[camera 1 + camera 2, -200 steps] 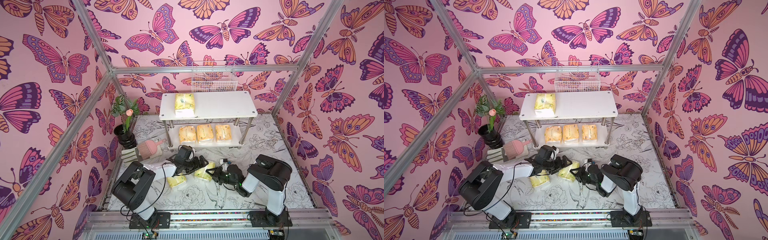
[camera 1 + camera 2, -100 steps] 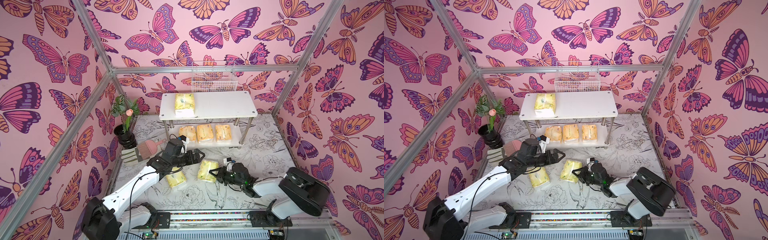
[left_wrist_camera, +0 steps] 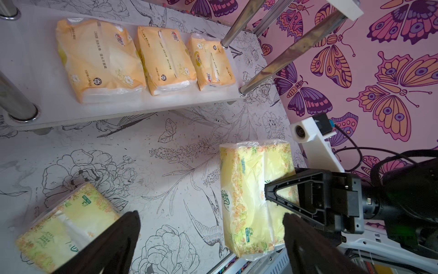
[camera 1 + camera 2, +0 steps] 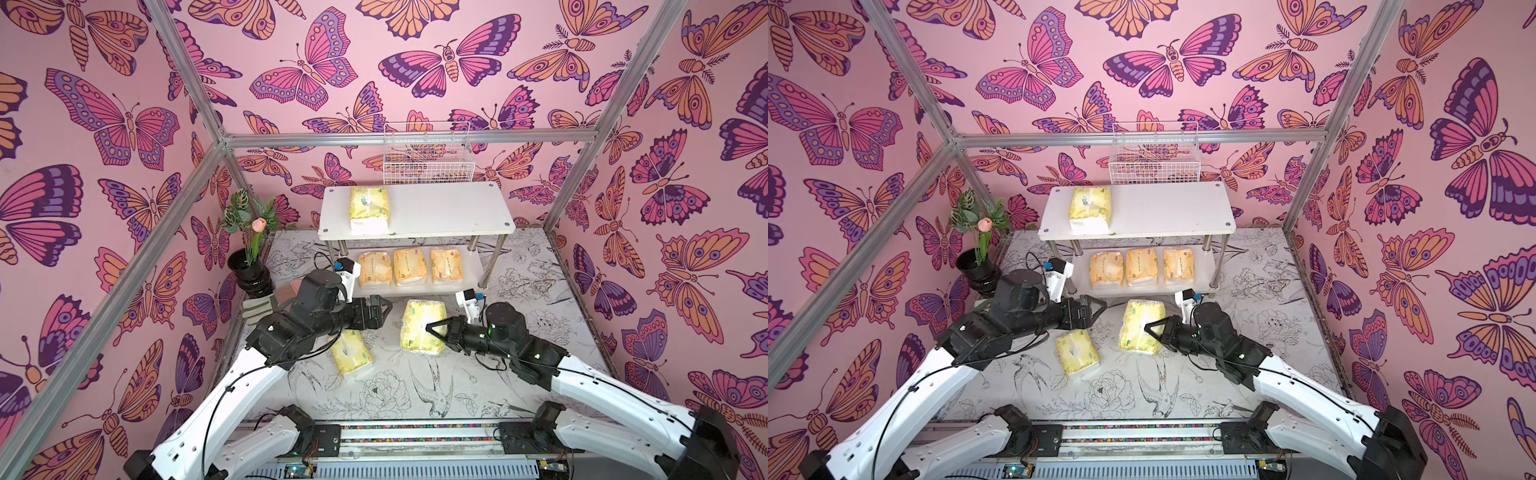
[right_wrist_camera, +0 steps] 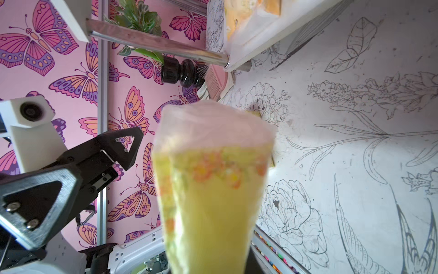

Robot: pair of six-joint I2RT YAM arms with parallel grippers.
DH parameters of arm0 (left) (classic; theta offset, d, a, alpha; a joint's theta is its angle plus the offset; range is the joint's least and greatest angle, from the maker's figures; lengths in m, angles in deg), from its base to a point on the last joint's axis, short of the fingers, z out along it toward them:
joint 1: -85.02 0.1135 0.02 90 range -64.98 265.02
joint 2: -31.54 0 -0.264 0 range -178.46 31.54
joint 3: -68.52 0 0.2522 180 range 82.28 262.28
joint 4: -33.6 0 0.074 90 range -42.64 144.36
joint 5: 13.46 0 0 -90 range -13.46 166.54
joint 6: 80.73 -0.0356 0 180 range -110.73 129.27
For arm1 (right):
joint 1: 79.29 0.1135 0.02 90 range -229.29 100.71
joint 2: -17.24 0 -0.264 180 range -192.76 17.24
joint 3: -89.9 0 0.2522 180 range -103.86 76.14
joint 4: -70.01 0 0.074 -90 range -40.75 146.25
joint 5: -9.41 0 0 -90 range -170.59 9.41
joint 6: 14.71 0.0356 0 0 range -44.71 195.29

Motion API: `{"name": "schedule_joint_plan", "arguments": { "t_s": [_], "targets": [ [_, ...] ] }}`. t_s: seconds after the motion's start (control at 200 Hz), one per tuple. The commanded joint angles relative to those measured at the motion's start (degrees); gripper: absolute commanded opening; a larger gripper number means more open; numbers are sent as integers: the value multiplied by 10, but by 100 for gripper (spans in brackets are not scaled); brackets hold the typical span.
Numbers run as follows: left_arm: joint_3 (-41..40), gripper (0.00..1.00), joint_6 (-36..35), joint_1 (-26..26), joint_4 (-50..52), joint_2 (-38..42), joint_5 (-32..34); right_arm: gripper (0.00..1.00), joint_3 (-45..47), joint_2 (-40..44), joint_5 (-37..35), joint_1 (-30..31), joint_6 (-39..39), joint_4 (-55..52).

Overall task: Place the tissue boxes on the shelf by color
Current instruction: Place a box of tissues on the shelf.

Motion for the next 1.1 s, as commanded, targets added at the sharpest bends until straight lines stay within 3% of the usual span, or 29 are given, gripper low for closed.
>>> {"name": "schedule_joint_plan", "arguments": {
  "t_s": [0.0, 0.275, 0.596, 0.816, 1.096],
  "targets": [
    [44, 100, -52, -2, 65, -11, 12, 10, -64, 13, 18, 1, -43, -99],
    [149, 100, -92, 6, 118, -53, 13, 10, -262, -38, 50, -24, -132, -238],
    [246, 100, -118, 36, 143, -105, 2, 10, -459, -144, 122, -133, -176, -295],
    [263, 100, -123, 49, 144, -123, 0, 10, -559, -231, 172, -221, -170, -288],
    [251, 100, -120, 57, 143, -122, 0, 12, -665, -346, 205, -253, -149, -277]
  ]
}}
